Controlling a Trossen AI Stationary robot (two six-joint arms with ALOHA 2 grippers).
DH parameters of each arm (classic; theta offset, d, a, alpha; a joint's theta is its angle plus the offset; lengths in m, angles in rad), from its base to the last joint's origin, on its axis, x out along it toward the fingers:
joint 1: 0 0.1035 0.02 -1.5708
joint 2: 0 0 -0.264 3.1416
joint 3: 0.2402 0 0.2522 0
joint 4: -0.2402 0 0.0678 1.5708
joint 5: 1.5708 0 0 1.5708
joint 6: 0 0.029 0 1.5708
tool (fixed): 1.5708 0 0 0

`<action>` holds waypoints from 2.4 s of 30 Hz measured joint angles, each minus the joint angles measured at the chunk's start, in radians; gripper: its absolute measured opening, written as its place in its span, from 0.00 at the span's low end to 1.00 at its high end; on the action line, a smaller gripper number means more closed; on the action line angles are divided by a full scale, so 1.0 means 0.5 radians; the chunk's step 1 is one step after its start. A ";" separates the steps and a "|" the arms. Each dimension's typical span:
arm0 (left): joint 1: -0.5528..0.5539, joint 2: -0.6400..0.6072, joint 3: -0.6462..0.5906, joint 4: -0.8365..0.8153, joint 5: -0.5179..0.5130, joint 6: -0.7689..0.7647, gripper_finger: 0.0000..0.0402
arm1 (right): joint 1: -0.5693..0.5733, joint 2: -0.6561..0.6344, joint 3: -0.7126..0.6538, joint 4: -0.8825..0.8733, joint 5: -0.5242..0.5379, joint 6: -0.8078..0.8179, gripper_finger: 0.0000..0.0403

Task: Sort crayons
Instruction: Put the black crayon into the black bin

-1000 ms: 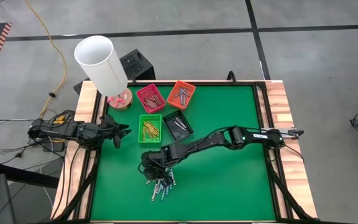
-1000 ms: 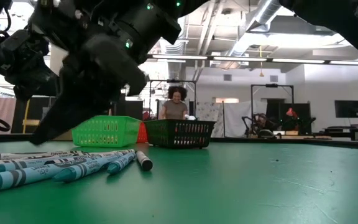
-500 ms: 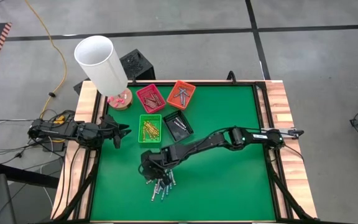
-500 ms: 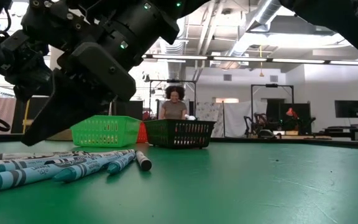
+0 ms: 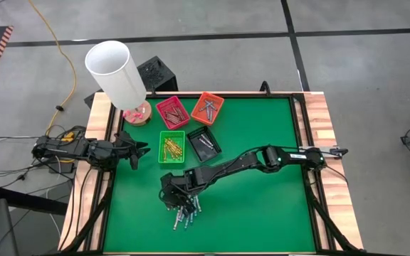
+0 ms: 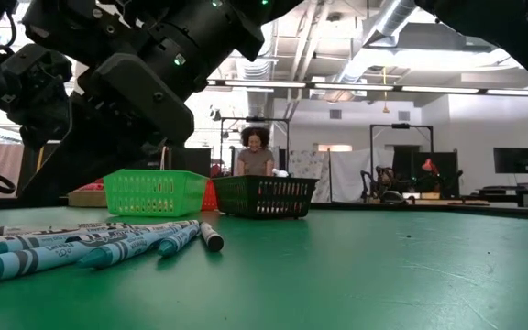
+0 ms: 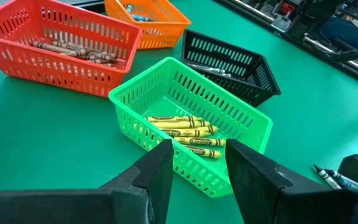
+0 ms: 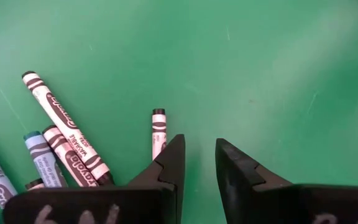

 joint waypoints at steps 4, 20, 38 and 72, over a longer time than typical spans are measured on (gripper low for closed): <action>0.000 0.000 0.000 0.000 0.000 0.000 0.34 | 0.001 0.000 0.000 0.000 0.002 -0.014 0.24; 0.000 0.000 0.000 0.000 0.000 0.000 0.34 | 0.013 -0.001 0.000 -0.005 0.084 -0.013 0.30; -0.001 0.000 0.000 0.000 -0.001 0.000 0.34 | 0.010 -0.002 0.000 -0.002 0.003 -0.012 0.30; 0.000 -0.002 -0.001 0.003 0.002 0.000 0.34 | -0.043 0.104 0.000 0.079 -0.302 0.204 0.02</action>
